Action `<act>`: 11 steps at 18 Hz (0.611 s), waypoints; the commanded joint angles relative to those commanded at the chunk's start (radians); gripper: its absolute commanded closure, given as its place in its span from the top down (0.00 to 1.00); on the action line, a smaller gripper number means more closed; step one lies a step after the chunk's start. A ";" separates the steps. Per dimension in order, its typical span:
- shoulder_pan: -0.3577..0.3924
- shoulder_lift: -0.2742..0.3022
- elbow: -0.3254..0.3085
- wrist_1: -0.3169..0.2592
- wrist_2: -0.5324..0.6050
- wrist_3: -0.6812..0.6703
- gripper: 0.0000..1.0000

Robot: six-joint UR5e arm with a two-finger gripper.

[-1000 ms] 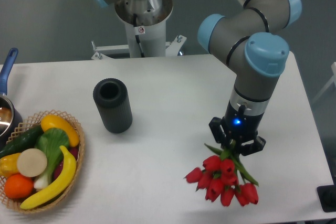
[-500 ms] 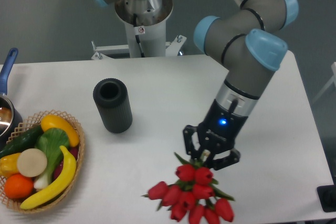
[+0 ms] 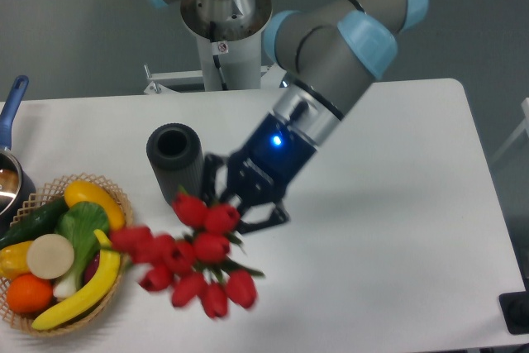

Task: Insert the flowers into the vase
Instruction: 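Swing the held tulips over to the black vase, then lower the tulip stems down into the black vase opening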

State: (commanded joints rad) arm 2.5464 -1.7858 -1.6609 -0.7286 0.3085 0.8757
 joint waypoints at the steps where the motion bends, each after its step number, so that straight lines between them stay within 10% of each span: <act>1: 0.003 0.029 -0.032 0.000 -0.020 0.014 0.00; 11: 0.098 0.279 -0.315 -0.002 -0.158 0.067 0.01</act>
State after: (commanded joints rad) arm 2.6445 -1.5065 -1.9755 -0.7302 0.1504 0.9432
